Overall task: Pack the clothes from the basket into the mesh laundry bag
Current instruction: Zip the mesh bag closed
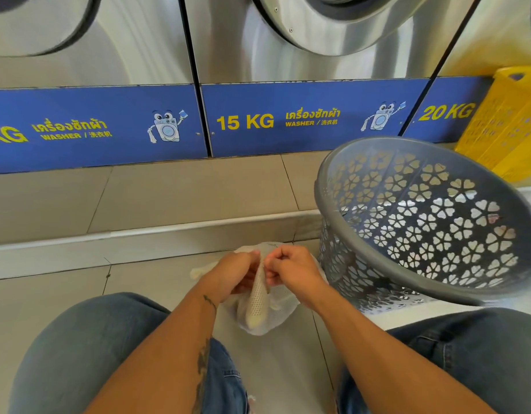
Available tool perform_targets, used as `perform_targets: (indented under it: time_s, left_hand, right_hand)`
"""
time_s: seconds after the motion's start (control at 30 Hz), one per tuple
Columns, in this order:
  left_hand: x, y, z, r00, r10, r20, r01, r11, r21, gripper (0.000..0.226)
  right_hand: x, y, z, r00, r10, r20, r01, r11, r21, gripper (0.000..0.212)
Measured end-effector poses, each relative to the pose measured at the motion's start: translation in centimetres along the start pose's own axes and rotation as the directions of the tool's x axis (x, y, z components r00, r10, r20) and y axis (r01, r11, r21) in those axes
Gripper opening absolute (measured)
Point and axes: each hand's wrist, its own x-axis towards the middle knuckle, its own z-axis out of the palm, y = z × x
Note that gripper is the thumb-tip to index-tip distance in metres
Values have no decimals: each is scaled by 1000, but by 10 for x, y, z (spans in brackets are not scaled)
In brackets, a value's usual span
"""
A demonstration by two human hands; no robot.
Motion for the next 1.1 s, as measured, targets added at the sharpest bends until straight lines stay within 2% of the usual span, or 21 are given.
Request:
perform_targets:
  time_s: [0.07,0.13,0.23,0.33,0.47,0.53,0.6,0.67,0.7,0.73,0.77,0.83,0.9,1.1]
  left_hand:
    - [2,2,0,1000,-11,10,12,997,-72,22]
    - [4,6,-2,998,-31,-54,24,991,-131,13]
    - [8,12,-7,981,-21,-192,-9,988,-152,20]
    - [14,15,-9,963,35,-268,-57,996,-75,23]
    - [11,16,-5,979,118,-165,-121,993,-9,13]
    - [5,16,-7,953,246,-175,-217,962,168,13]
    - [-4,15,-10,936,314,-156,-229,885,406,15]
    - [-8,6,-14,965,255,-55,-190,830,524,44]
    - [-8,-1,-14,971,238,-35,-177,805,566,61]
    - [-7,-9,-14,965,259,-45,-181,777,604,68]
    - [-5,-17,-14,946,316,-69,-207,756,621,64]
    - [-2,-26,-13,903,411,-123,-263,758,597,42]
    - [-3,-26,-12,896,423,-134,-287,782,553,25]
    - [-6,-16,-4,911,404,-82,-322,821,471,34]
  right_hand:
    - [-1,-2,2,1000,-2,27,3,1000,-3,21]
    - [-1,-1,2,999,5,43,-5,1000,-10,19]
    - [-2,1,2,997,18,79,-12,997,-76,19]
    - [1,5,5,998,12,61,-4,990,-141,18]
    - [4,14,10,999,23,-33,-26,995,-101,21]
    - [6,16,12,994,66,-89,-62,997,51,25]
    - [10,14,15,987,123,-106,-96,968,231,24]
    - [15,11,18,979,177,-97,-127,915,383,19]
    - [16,9,20,975,204,-90,-147,893,425,16]
    - [16,9,22,971,226,-80,-170,885,434,14]
    - [15,9,23,967,244,-68,-194,887,420,15]
    - [9,14,23,963,267,-42,-231,894,385,21]
    - [5,18,19,964,266,-30,-237,901,364,19]
    - [4,22,-1,978,210,-24,-197,948,251,11]
